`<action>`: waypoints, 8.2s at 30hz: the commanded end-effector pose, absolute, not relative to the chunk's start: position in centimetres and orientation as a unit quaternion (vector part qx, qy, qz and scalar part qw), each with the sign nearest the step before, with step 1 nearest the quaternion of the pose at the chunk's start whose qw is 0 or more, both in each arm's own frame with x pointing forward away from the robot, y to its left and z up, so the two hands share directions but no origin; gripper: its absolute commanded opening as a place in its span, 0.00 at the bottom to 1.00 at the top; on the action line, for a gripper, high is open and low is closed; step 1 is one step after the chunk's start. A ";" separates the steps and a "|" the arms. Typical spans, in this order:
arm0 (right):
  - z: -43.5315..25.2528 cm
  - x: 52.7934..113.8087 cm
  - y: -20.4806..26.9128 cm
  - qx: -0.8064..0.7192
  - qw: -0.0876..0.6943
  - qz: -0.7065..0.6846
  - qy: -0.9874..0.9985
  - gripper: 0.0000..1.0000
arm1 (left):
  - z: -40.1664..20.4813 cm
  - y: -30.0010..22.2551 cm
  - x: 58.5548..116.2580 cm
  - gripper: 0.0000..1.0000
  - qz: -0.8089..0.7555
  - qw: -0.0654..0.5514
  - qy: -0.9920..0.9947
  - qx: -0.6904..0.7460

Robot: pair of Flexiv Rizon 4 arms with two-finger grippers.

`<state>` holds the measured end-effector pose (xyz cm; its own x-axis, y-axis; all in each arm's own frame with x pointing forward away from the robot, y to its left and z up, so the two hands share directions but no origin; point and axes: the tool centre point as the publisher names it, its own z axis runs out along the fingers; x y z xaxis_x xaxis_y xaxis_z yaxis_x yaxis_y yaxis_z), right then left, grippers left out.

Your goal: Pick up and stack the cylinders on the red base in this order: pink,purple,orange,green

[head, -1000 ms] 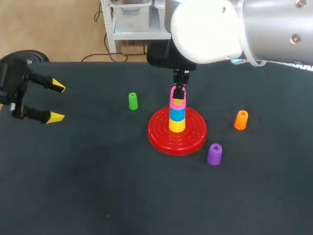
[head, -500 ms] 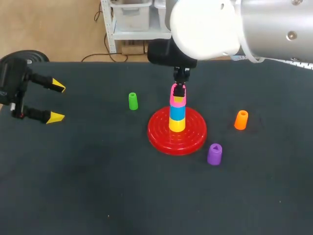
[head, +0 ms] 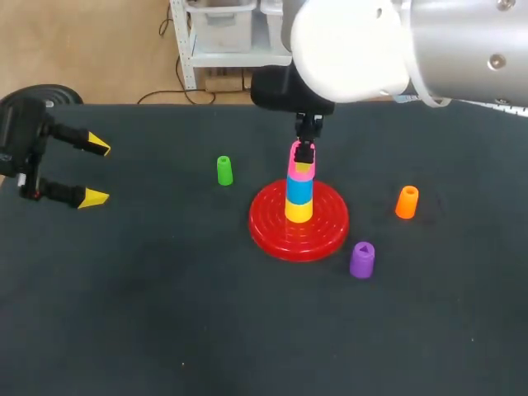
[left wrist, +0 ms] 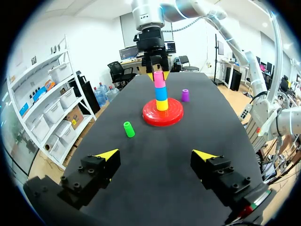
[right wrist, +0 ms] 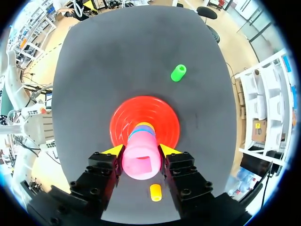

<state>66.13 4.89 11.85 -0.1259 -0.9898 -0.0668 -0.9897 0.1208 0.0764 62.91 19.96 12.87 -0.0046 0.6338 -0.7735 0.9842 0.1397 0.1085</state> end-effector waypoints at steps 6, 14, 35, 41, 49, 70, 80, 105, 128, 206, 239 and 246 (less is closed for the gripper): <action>10.8 66.6 5.6 0.669 0.018 -0.060 -0.740 0.00 | 12.8 20.0 62.8 1.00 -0.244 0.360 0.664 0.608; 10.7 66.3 5.8 0.671 0.021 -0.060 -0.739 0.00 | 12.8 20.0 62.8 1.00 -0.244 0.360 0.664 0.608; 14.6 64.5 6.0 0.662 -0.068 -0.041 -0.746 1.00 | 12.8 20.0 62.8 1.00 -0.244 0.360 0.664 0.608; 18.0 63.0 5.0 0.649 -0.099 -0.013 -0.754 1.00 | 12.8 20.0 62.8 1.00 -0.244 0.360 0.664 0.608; 18.2 59.7 3.6 0.628 -0.111 -0.015 -0.770 1.00 | 12.8 20.0 62.8 1.00 -0.244 0.360 0.664 0.608; 10.2 53.4 1.2 0.593 -0.047 -0.045 -0.803 1.00 | 12.8 20.0 62.8 1.00 -0.244 0.360 0.664 0.608; 7.2 52.4 -1.9 0.550 -0.026 -0.044 -0.834 1.00 | 12.8 20.0 62.8 1.00 -0.244 0.360 0.664 0.608; 3.4 52.3 -3.5 0.499 -0.004 -0.048 -0.865 1.00 | 12.8 20.0 62.8 1.00 -0.244 0.360 0.664 0.608; 1.0 53.4 -4.1 0.489 0.009 -0.042 -0.871 1.00 | 12.8 20.0 62.8 1.00 -0.244 0.360 0.664 0.608; 15.0 57.6 -0.7 0.545 -0.047 -0.031 -0.837 0.00 | 12.8 20.0 62.8 1.00 -0.244 0.360 0.664 0.608; 19.9 65.5 3.8 0.627 0.016 -0.053 -0.777 0.00 | 12.8 20.0 62.8 1.00 -0.244 0.360 0.664 0.608; 19.2 65.2 4.3 0.635 0.023 -0.063 -0.769 0.00 | 12.8 20.0 62.8 1.00 -0.244 0.360 0.664 0.608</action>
<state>64.96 4.15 19.29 -0.1951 -0.9796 -0.0479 -0.9754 0.1887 0.1140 62.91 19.96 12.87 -0.0047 0.6338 -0.7735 0.9842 0.1397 0.1085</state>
